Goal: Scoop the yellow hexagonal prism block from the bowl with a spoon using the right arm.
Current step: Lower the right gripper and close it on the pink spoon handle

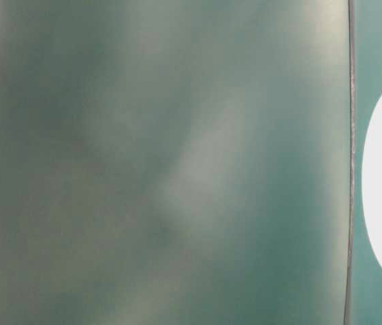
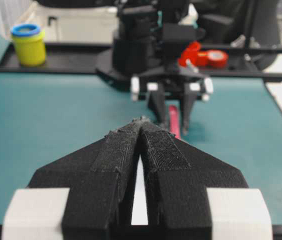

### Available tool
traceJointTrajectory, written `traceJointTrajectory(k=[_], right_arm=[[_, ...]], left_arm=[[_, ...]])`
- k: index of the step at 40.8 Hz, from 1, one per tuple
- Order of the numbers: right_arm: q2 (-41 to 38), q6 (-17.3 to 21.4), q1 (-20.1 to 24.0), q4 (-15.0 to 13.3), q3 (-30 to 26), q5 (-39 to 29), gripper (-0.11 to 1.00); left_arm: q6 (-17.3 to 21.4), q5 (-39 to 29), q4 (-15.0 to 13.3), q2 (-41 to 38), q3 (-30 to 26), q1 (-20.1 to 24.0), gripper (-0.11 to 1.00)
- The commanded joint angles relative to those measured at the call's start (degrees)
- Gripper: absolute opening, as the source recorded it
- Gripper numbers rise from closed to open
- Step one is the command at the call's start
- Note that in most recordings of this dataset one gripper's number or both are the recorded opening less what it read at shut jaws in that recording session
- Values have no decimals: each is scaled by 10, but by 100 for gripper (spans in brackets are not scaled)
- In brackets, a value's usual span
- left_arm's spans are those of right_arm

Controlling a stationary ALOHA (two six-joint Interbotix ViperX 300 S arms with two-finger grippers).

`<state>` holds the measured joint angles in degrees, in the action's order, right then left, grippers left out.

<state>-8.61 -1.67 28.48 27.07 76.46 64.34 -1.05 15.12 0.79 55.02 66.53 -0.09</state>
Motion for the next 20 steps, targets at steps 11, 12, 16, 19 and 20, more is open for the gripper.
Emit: traceJointTrajectory(k=[11,12,16,19,20], right_arm=[[12,-2,3,1,-3,2,35],[12,-2,3,1,-3,2,34],[13,-2,3,1,-3,2,29],[13,-2,3,2,-3,2,25],[14,-2,3,1,-3,2,25]], left_arm=[[-1,4,2,-4,-13,-2,3],[-1,4,1,-4,-13,-1,3],[-1,4,1,-4,-13,-1,3],[-1,3,1,-4,-14,-1,3],[-1,4,1,-4,-14,-2,3]])
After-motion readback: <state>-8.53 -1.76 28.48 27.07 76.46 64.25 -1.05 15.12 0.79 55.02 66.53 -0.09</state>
